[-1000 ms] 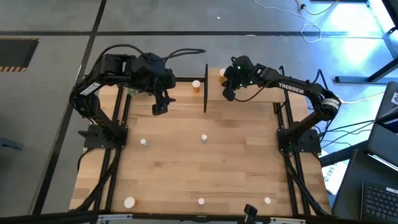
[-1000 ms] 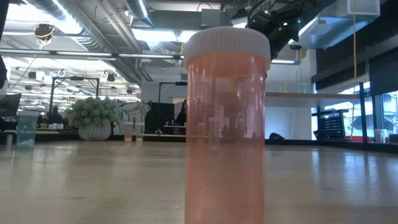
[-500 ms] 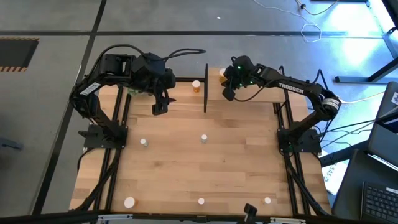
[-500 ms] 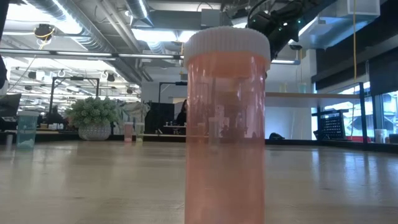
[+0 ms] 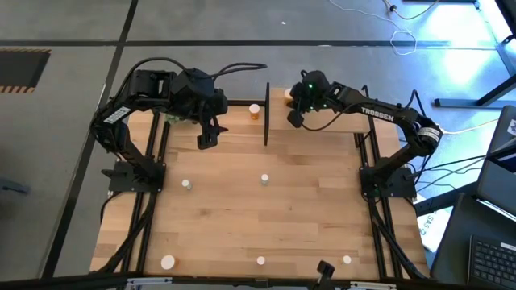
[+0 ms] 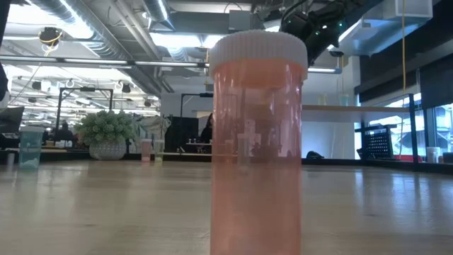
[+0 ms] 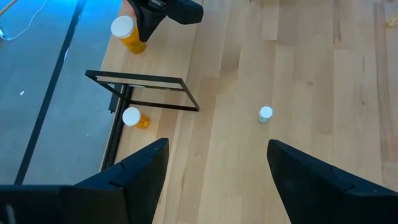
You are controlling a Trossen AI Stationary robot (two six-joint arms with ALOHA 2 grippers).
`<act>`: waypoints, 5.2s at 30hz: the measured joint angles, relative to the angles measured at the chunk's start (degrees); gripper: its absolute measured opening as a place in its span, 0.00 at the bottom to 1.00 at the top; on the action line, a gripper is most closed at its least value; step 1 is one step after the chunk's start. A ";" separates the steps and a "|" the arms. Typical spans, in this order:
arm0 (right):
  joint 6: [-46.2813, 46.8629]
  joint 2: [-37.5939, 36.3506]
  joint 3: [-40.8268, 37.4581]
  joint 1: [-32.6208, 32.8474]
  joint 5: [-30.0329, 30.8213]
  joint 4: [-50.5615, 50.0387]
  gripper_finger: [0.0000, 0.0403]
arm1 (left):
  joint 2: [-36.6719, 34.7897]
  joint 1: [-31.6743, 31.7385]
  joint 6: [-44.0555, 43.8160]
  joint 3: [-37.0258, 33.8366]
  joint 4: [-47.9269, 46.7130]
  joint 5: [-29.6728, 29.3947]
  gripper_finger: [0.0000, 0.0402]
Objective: Pick and place medicine bottles onto shelf by color
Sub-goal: Put the middle orange pill bottle on the shelf, then put the right blue pill bottle on the shelf aligned with the blue pill bottle
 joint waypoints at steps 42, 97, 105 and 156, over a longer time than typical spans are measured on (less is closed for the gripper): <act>-0.61 3.25 0.07 -1.40 2.61 2.47 0.00 | 0.01 0.00 -0.81 0.00 -1.49 -0.02 0.67; 40.51 -9.42 40.45 50.26 12.31 -67.25 0.00 | -7.71 -13.34 -16.76 -10.95 -4.36 -1.29 0.67; 59.59 -8.54 39.65 63.35 6.76 -67.64 0.00 | -7.75 -18.49 -17.86 -13.08 -3.32 -1.41 0.67; 7.83 10.44 39.58 47.43 5.19 -50.92 0.51 | -7.62 -25.81 -29.55 -13.16 0.36 -9.09 0.67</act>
